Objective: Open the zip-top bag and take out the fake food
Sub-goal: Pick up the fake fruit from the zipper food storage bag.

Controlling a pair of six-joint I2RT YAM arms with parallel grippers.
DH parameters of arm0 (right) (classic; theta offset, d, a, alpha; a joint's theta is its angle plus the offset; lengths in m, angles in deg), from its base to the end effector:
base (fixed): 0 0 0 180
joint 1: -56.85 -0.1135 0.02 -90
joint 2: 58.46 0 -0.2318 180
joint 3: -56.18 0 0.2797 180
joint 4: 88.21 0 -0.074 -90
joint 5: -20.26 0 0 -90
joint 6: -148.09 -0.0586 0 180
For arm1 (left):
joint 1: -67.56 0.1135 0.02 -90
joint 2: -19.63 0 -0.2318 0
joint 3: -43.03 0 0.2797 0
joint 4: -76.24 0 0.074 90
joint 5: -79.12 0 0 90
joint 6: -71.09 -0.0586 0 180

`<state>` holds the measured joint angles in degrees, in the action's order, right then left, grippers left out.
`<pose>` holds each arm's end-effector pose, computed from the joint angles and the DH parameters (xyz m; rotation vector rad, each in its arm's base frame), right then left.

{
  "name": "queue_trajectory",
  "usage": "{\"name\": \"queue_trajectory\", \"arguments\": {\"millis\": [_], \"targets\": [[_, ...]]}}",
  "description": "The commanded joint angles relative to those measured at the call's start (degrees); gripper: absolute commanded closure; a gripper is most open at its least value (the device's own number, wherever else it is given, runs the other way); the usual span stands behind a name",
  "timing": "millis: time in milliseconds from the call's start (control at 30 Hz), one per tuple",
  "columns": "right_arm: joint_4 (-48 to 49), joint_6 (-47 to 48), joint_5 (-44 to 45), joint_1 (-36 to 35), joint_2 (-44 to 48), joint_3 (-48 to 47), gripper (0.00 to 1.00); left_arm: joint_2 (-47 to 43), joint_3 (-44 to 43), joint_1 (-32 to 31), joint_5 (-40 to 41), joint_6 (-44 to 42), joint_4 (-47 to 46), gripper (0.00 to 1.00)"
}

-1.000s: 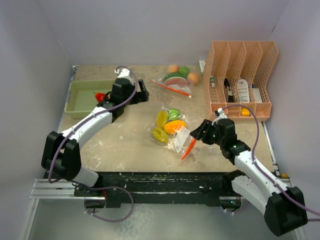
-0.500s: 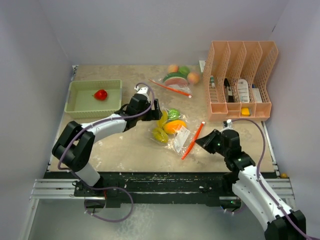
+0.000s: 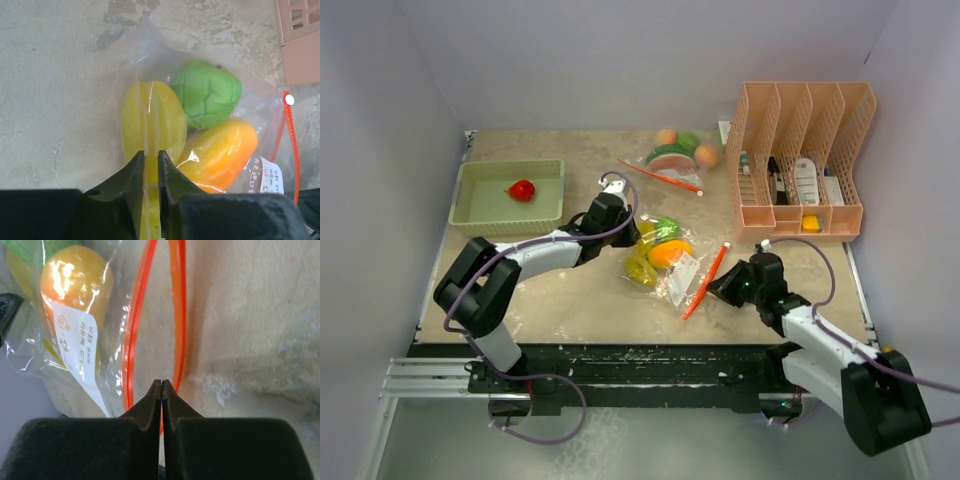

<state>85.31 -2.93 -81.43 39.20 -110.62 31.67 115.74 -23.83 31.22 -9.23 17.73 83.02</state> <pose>0.2197 0.0824 0.0930 0.7431 2.2109 0.9672 0.3199 -0.2333 0.1293 -0.0227 2.2834 -0.6650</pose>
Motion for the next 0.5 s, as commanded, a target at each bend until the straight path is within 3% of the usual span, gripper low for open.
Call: {"name": "queue_trajectory", "arguments": {"millis": [0, 167, 400, 467], "targets": [[9.59, 4.78, -0.87, 0.33, -8.36, -6.02, 1.0, 1.37, 0.51, -1.52, -1.11, 0.46, -3.59, 0.86], [13.45, 9.76, -4.0, 0.34, -14.51, -11.16, 1.0, 2.58, 0.79, -3.37, -0.81, 1.01, -3.97, 0.99], [19.69, 15.57, -11.55, 0.34, -20.19, -15.44, 1.0, 5.11, 0.29, -5.89, -0.61, 1.59, -4.5, 1.0], [22.15, 15.53, -12.23, 0.34, -20.03, -14.19, 0.95, 5.73, -0.04, -6.18, -0.6, 1.65, -4.5, 1.0]]}}
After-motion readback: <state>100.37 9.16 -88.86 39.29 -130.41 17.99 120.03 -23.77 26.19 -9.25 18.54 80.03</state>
